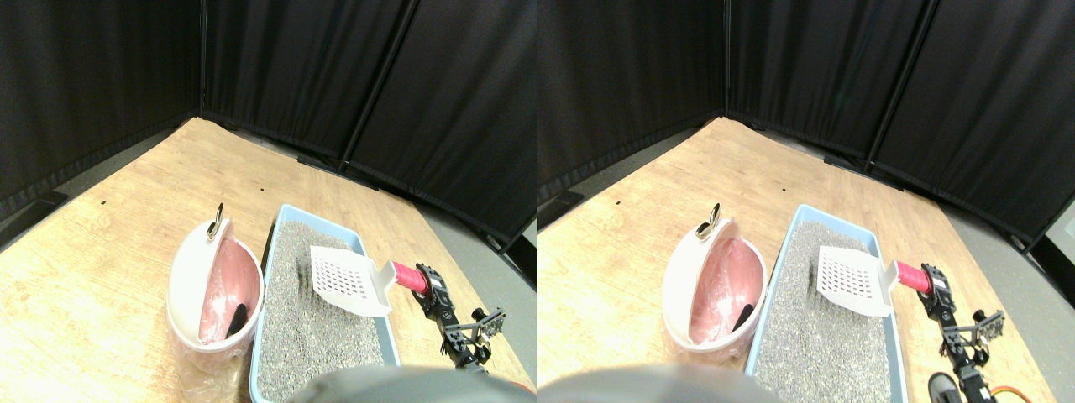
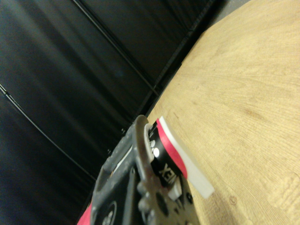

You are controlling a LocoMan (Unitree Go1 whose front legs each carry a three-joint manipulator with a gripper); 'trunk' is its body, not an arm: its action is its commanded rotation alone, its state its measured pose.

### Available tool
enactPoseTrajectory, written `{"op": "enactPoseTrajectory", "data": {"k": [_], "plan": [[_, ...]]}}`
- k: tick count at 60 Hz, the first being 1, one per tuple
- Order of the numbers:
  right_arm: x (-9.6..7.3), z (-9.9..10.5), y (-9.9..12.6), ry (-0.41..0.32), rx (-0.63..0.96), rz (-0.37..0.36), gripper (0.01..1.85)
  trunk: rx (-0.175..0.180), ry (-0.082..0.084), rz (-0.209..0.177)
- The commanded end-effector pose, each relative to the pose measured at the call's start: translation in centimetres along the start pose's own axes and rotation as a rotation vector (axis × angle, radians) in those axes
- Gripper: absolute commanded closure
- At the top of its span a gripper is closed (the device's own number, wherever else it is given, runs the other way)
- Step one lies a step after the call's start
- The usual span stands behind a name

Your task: Scoop (unimanual)

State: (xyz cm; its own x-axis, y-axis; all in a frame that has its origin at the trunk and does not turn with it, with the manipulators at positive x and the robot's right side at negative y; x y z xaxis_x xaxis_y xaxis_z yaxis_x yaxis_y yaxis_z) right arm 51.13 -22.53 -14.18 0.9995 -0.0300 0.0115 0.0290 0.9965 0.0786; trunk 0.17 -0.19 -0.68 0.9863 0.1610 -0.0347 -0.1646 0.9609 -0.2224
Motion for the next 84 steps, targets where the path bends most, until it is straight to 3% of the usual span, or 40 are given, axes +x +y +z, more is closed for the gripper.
{"op": "enactPoseTrajectory", "data": {"k": [1,10,14,39,50,65,75,84], "plan": [[0.3,0.3,0.0,-0.036,-0.014,-0.023,1.8,0.005,-0.01,0.004],[0.6,-0.9,-0.4,-0.015,0.012,-0.048,1.8,0.017,-0.01,0.001],[0.8,-1.6,-0.6,-0.009,0.035,-0.021,1.8,0.024,-0.006,0.0],[0.6,-4.7,-2.3,0.029,0.08,-0.077,1.8,0.071,0.015,-0.031],[0.4,-5.7,-2.7,0.072,0.081,-0.143,1.8,0.076,0.017,-0.035],[-0.1,-7.7,-3.3,0.083,0.1,-0.118,1.8,0.08,0.025,-0.035],[-0.9,-8.3,-3.3,0.133,0.138,-0.178,1.8,0.082,0.026,-0.039],[-1.1,-8.2,-3.5,0.146,0.144,-0.173,1.8,0.081,0.025,-0.043]]}}
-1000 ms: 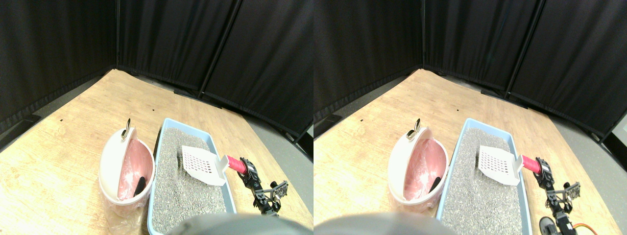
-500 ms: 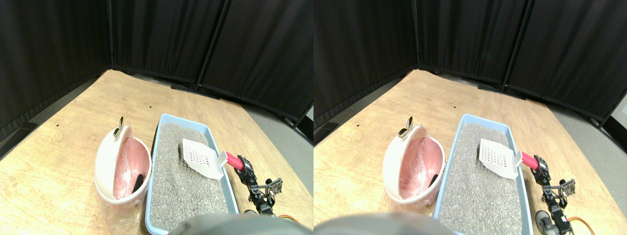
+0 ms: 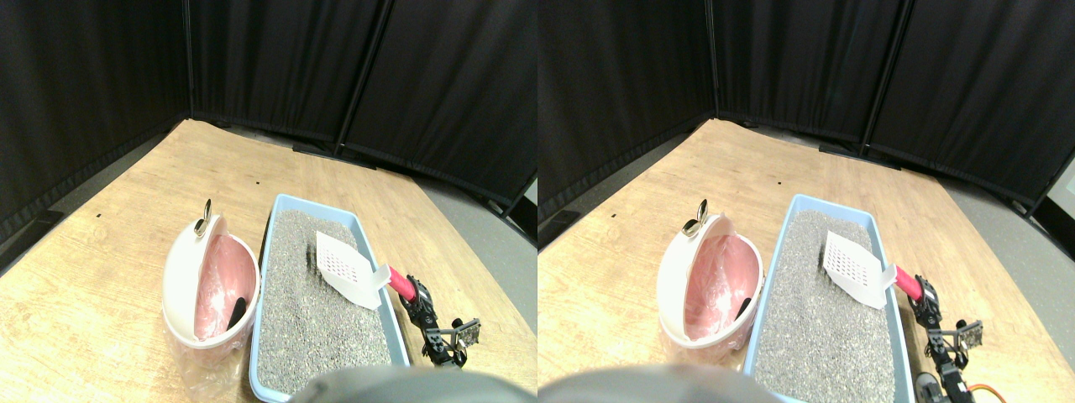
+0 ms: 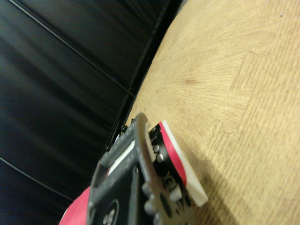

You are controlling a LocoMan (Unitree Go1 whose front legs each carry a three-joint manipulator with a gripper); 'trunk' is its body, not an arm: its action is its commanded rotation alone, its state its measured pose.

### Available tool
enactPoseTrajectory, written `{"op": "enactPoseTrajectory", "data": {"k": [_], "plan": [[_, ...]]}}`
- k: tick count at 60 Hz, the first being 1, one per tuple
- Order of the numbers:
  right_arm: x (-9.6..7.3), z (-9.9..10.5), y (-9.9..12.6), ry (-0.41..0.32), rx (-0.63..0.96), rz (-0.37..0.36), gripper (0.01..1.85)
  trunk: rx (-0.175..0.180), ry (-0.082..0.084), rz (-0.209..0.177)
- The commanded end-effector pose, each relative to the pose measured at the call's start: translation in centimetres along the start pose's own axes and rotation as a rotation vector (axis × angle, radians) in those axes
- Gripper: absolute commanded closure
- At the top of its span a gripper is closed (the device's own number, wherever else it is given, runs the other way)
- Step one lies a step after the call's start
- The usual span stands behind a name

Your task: Scoop (unimanual)

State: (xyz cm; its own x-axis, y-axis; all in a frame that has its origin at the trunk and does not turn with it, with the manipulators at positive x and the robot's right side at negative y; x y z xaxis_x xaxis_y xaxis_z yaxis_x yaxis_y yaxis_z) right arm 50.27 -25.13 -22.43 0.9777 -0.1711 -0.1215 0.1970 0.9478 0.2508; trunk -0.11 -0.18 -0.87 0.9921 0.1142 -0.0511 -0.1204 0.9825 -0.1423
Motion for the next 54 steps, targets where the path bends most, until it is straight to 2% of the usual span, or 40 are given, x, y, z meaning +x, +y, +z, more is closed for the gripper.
{"op": "enactPoseTrajectory", "data": {"k": [1,3,4,6,9,18,24,27,29,34,42,45,54], "plan": [[-0.3,0.0,-0.3,0.05,-0.032,-0.038,1.8,-0.004,-0.001,-0.001],[-0.3,0.0,-0.4,0.06,-0.036,-0.047,1.76,-0.005,-0.002,-0.001],[-0.3,0.1,-0.4,0.071,-0.044,-0.054,1.52,-0.005,-0.002,-0.001],[-0.4,0.3,-0.4,0.097,-0.052,-0.074,1.29,-0.005,-0.002,-0.003],[-0.5,0.7,-0.3,0.114,-0.052,-0.089,1.04,-0.006,-0.005,-0.004],[-0.8,1.2,-0.2,0.135,-0.041,-0.082,0.8,-0.01,-0.006,-0.007],[-0.9,1.7,-0.2,0.164,-0.037,-0.089,0.55,-0.012,-0.009,-0.007],[-1.1,2.1,0.0,0.209,-0.028,-0.118,0.33,-0.015,-0.01,-0.007],[-1.3,2.3,0.0,0.217,-0.025,-0.112,0.26,-0.015,-0.011,-0.007],[-1.5,2.7,0.0,0.219,-0.016,-0.103,0.21,-0.015,-0.011,-0.008],[-2.1,3.9,0.0,0.221,0.01,-0.08,0.27,-0.014,-0.017,-0.008],[-2.6,4.9,0.2,0.19,-0.017,-0.032,0.28,-0.013,-0.022,-0.011],[-3.8,6.8,0.6,0.138,0.003,0.0,0.4,-0.01,-0.028,-0.019]]}}
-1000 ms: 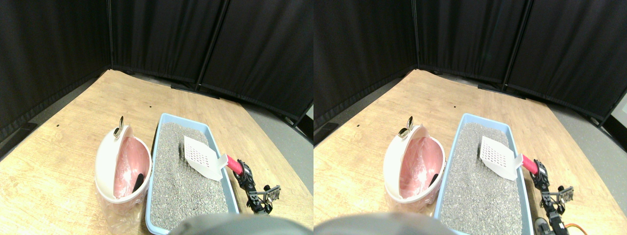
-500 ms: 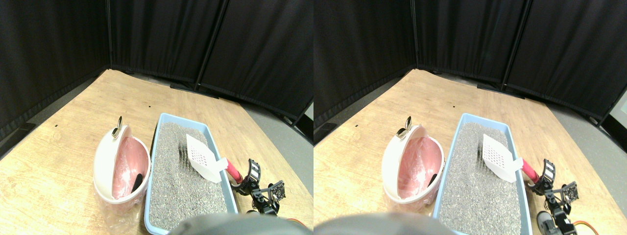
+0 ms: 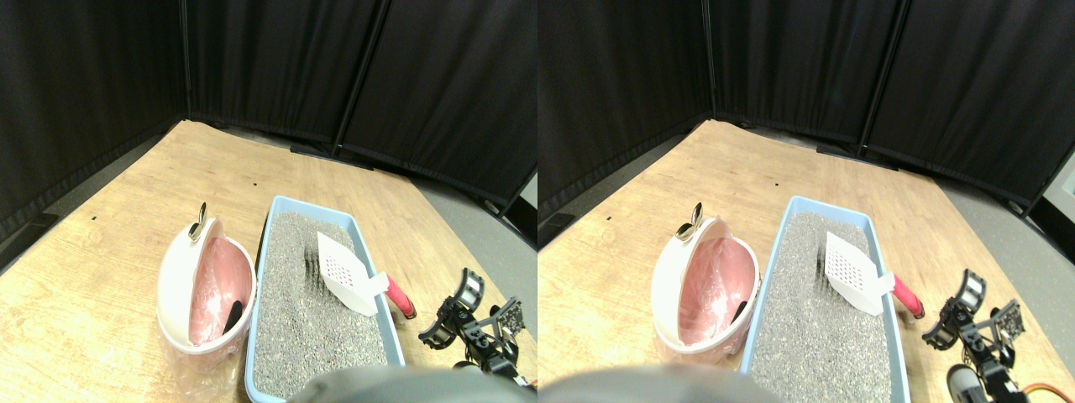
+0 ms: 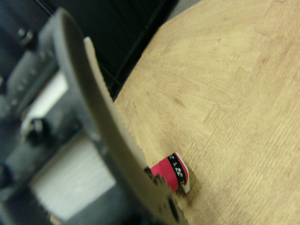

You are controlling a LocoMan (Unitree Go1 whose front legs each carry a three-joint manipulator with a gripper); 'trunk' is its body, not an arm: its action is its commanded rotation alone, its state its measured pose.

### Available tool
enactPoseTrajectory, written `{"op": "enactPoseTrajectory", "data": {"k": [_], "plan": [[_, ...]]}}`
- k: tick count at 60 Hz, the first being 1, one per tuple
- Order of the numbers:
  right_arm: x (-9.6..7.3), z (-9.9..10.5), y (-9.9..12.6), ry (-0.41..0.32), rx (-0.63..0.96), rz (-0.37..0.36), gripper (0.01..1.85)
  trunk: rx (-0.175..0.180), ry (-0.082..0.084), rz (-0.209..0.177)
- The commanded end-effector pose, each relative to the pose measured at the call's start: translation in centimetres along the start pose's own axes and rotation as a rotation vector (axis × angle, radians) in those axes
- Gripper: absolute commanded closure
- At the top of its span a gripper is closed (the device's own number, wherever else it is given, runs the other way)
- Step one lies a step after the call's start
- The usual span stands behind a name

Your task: Scoop (unimanual)

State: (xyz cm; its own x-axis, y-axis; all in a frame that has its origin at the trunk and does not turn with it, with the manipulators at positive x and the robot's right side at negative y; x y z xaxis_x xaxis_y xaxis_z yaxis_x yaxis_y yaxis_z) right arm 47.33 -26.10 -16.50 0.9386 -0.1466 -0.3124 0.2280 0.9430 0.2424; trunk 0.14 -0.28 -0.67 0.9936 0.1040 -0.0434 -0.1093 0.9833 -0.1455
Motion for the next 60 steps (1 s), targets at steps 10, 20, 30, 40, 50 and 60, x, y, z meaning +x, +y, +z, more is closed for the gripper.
{"op": "enactPoseTrajectory", "data": {"k": [10,20,30,40,50,60], "plan": [[-2.0,2.1,0.6,-0.13,0.001,0.108,0.95,-0.001,-0.032,-0.021],[-3.4,2.9,0.5,-0.205,0.001,0.183,1.8,0.008,-0.036,-0.034],[-4.8,3.6,0.6,-0.24,-0.069,0.213,1.8,0.021,-0.047,-0.047],[-6.1,4.3,0.8,-0.242,-0.089,0.223,1.8,0.034,-0.052,-0.068],[-6.9,4.3,1.4,-0.24,-0.099,0.206,1.8,0.044,-0.049,-0.088],[-7.3,4.0,1.7,-0.247,-0.105,0.204,1.8,0.047,-0.045,-0.101]]}}
